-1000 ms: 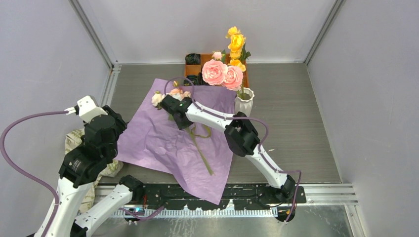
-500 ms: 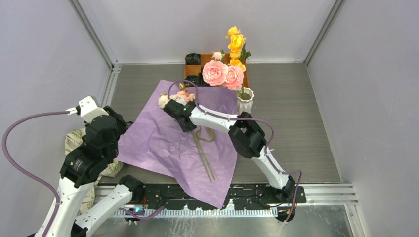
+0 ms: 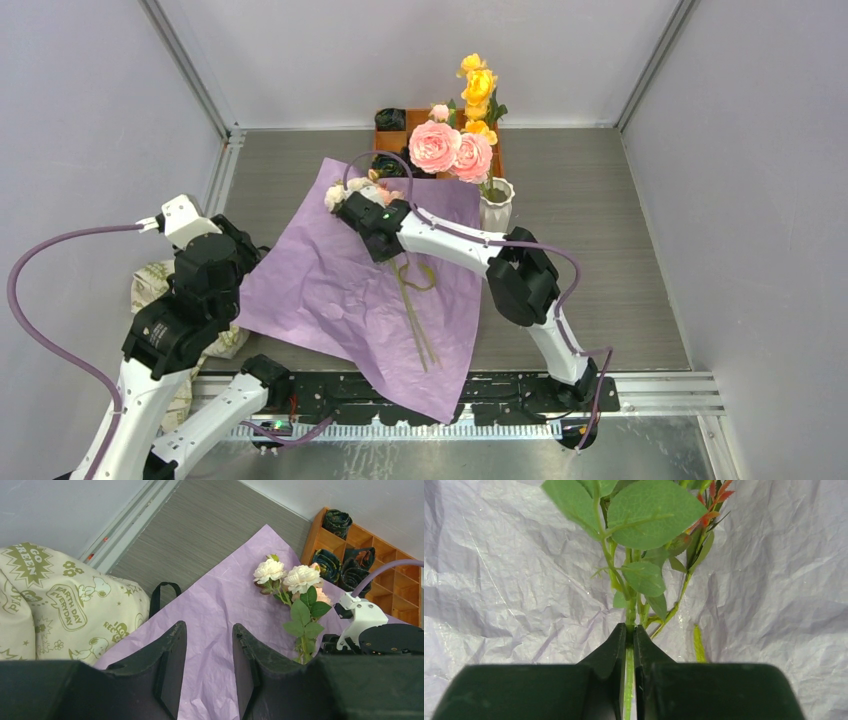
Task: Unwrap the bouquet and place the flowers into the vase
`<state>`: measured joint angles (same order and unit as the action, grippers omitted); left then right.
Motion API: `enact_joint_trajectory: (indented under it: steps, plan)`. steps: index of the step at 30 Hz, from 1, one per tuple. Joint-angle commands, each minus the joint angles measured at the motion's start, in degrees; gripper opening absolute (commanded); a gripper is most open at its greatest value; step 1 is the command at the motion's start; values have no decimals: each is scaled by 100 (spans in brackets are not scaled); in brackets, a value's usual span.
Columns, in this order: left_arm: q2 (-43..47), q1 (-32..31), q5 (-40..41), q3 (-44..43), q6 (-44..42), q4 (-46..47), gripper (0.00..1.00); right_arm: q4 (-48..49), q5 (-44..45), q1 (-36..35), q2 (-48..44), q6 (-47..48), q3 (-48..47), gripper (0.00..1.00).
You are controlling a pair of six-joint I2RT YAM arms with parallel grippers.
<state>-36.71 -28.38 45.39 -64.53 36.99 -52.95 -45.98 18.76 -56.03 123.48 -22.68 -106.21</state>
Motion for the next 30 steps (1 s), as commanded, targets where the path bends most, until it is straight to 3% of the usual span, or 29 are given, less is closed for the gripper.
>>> enact_joint_trajectory:
  steps: [1,8,23,30]
  plan:
    - [48,17,34,-1,-3,293,40,255,-24,4,-454,-26,61,12]
    - [32,17,67,43,-8,309,41,604,-139,-175,-1208,227,341,1]
    - [14,17,32,-4,79,303,40,745,1384,-1716,-4340,1324,484,1]
    - [-61,17,-143,-50,139,318,39,1520,2179,-2403,-6140,2018,998,1]
